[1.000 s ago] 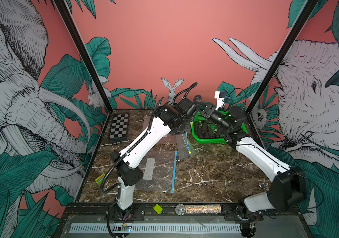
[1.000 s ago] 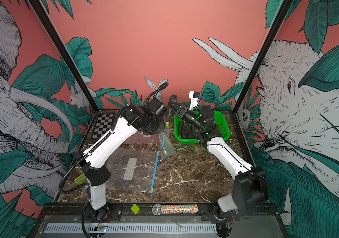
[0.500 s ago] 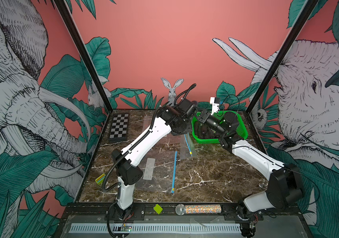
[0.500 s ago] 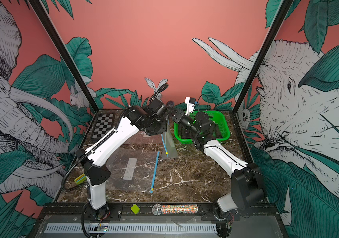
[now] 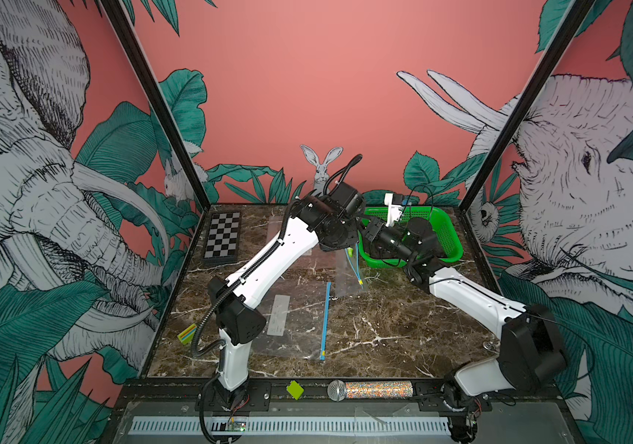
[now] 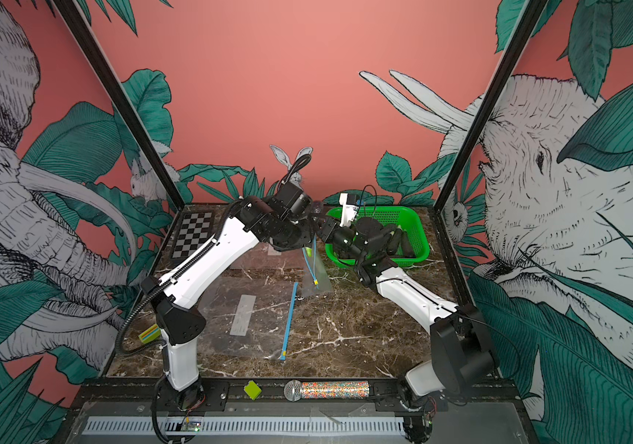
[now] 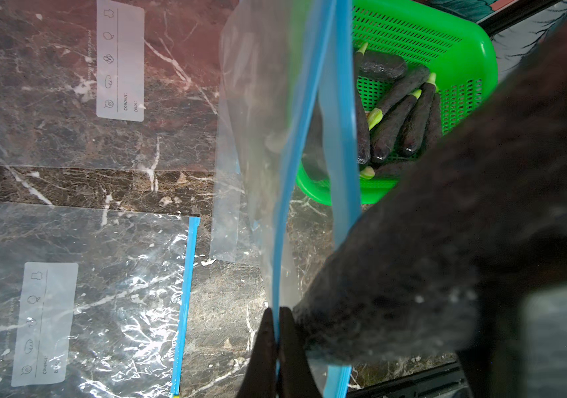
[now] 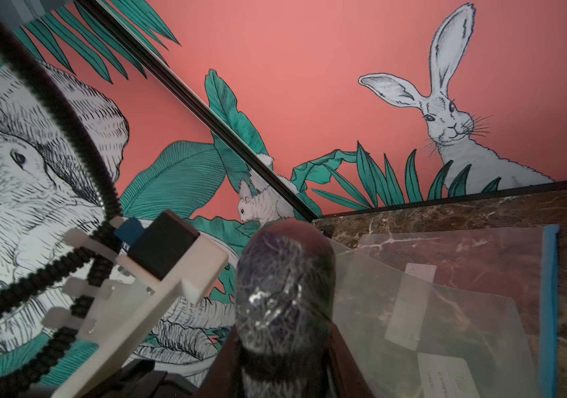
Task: Place the eggplant in a zip-top bag and seal the zipper
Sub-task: Place the eggplant in the zipper food storage bag.
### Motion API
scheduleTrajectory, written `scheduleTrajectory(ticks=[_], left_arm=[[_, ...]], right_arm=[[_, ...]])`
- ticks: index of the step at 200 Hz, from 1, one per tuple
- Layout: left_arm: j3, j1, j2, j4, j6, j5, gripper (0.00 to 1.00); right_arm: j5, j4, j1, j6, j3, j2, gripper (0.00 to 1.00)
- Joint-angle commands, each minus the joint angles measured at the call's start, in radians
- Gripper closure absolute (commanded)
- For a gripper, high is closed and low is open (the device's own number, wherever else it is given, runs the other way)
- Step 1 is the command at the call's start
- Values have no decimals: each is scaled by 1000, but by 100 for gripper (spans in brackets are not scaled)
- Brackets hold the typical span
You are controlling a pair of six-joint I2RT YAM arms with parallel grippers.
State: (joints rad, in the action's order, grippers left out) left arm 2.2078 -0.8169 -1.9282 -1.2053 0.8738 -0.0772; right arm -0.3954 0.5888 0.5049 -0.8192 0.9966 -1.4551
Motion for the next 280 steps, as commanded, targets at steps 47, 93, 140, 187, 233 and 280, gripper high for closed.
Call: scheduleTrajectory(ticks=[47, 93, 140, 187, 233, 280], left_arm=[[-3, 29, 65, 13, -5, 28, 100], [-2, 50, 77, 24, -16, 37, 100], [-9, 56, 75, 26, -26, 48, 100], [-20, 61, 76, 26, -31, 55, 100], [-40, 66, 83, 21, -41, 51, 100], [-57, 66, 98, 46, -55, 79, 100]], right_arm=[[72, -154, 46, 350, -35, 86, 76], [42, -311, 49, 478, -21, 132, 73], [-52, -443, 50, 542, 21, 148, 51], [-90, -596, 32, 556, 87, 192, 37], [-183, -746, -155, 449, 164, 181, 33], [-91, -896, -336, 476, 288, -17, 28]])
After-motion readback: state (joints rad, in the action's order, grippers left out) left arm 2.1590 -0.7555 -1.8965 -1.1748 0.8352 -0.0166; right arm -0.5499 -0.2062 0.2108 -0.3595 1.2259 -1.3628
